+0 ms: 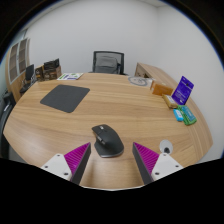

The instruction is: Arrange mouse

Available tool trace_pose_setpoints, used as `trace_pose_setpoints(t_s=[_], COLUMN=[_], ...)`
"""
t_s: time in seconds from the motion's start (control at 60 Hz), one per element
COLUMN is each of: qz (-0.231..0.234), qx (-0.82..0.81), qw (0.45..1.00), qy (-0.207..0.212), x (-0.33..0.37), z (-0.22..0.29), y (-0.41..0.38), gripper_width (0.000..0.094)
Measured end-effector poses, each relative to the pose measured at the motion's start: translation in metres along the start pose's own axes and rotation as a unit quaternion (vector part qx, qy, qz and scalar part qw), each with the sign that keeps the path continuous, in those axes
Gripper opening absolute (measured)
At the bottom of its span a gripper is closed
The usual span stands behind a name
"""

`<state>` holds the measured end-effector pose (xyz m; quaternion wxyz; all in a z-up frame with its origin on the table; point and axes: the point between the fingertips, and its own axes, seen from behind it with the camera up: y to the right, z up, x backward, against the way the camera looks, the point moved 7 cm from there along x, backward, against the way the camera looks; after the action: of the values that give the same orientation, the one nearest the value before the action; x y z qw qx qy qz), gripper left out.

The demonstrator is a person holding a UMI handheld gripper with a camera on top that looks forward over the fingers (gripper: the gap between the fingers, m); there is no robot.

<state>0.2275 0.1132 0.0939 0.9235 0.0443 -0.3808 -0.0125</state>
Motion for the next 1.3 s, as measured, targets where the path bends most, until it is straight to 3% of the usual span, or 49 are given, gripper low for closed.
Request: trace_pose_setpoints(t_s=[0.367, 0.85, 0.933, 1.05, 1.133, 1.3], qz=[0.001, 0.006, 0.014, 0.027, 0.02, 0.013], qx=[-0.002, -0.051, -0.065, -0.082, -0.079, -0.098], qw=[1.0, 0.998, 0.997, 0.996, 0.996, 0.994], qy=[-0.031, -0.031, -0.035, -0.036, -0.034, -0.041], x=[-0.071, -0.11, -0.113, -0.116, -0.116, -0.114], z=[0.004, 0.028, 0.029, 0.03, 0.029, 0.032], y=[0.003, 0.021, 0.019, 0.013, 0.013, 0.018], gripper_width=[0.0862, 0.0849, 0.0775, 0.0525, 0.0506, 0.0351])
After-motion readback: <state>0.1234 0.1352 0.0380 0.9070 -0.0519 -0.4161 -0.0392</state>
